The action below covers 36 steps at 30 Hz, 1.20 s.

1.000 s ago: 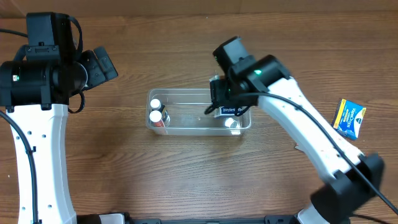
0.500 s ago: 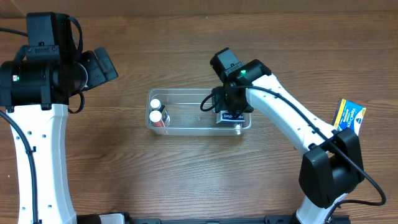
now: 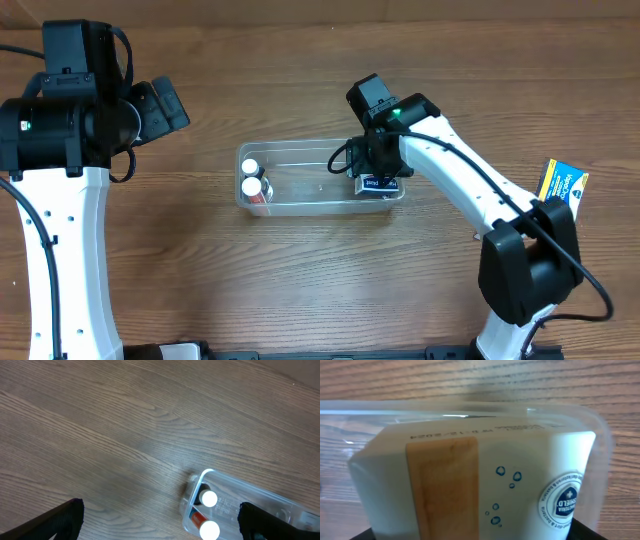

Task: Pack container
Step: 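Lower the Hansaplast box into the container's right end and release, then move right gripper to the blue VapoDrops box and grasp it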

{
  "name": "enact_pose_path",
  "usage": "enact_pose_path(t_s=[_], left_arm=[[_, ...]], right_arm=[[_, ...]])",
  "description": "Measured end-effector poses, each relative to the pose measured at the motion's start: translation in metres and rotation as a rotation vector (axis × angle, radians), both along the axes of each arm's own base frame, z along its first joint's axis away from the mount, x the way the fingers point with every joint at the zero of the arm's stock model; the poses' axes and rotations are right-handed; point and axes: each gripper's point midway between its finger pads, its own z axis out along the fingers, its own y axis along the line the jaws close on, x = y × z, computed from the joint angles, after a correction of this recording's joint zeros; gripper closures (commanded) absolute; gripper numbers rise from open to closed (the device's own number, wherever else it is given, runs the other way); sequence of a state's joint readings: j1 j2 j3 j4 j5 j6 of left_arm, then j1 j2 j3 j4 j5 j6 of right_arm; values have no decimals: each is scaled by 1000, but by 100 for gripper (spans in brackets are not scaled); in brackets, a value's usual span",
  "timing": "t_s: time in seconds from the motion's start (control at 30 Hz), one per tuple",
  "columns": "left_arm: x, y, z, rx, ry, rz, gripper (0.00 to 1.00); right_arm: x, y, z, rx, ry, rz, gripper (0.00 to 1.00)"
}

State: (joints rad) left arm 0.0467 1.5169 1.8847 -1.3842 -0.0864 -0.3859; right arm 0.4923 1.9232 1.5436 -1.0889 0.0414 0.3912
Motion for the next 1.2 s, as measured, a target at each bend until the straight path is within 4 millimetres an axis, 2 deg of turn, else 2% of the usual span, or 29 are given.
enact_pose_path(t_s=[0.07, 0.13, 0.5, 0.6, 0.67, 0.7, 0.77, 0.8, 0.87, 0.9, 0.93, 0.97, 1.03, 1.1, 1.17, 1.2], left_arm=[[0, 0, 0, 0, 0, 0, 0], [0, 0, 0, 0, 0, 0, 0], [0, 0, 0, 0, 0, 0, 0], [0, 0, 0, 1, 0, 0, 0], [0, 0, 0, 2, 0, 1, 0], [0, 1, 0, 3, 1, 2, 0], [0, 1, 0, 4, 1, 1, 0], [0, 1, 0, 5, 1, 1, 0], [0, 1, 0, 5, 1, -1, 0], [0, 1, 0, 5, 1, -1, 0], [0, 1, 0, 6, 1, -1, 0], [0, 1, 0, 6, 1, -1, 0], [0, 1, 0, 6, 1, -1, 0], [0, 1, 0, 6, 1, -1, 0], [0, 1, 0, 6, 1, -1, 0], [0, 1, 0, 6, 1, -1, 0]], right_arm=[[-1, 0, -9, -11, 21, 4, 13], [-1, 0, -12, -12, 26, 5, 0], [-1, 0, -11, -16, 27, 16, 0], [5, -1, 12, -18, -9, 23, 0], [15, -5, 46, -17, -86, 8, 0], [22, -9, 69, -8, -142, -10, 0], [37, -32, 129, 29, -287, -85, 0], [41, -50, 156, 46, -351, -132, 0], [41, -107, 205, 56, -466, -277, 0], [34, -148, 225, 42, -505, -380, 0], [27, -180, 233, 18, -520, -461, 0], [18, -218, 235, -11, -515, -555, 0], [9, -266, 227, -39, -478, -655, 0], [3, -315, 195, -58, -388, -733, 0], [-2, -344, 159, -65, -288, -764, 0], [-6, -360, 133, -68, -218, -779, 0]])
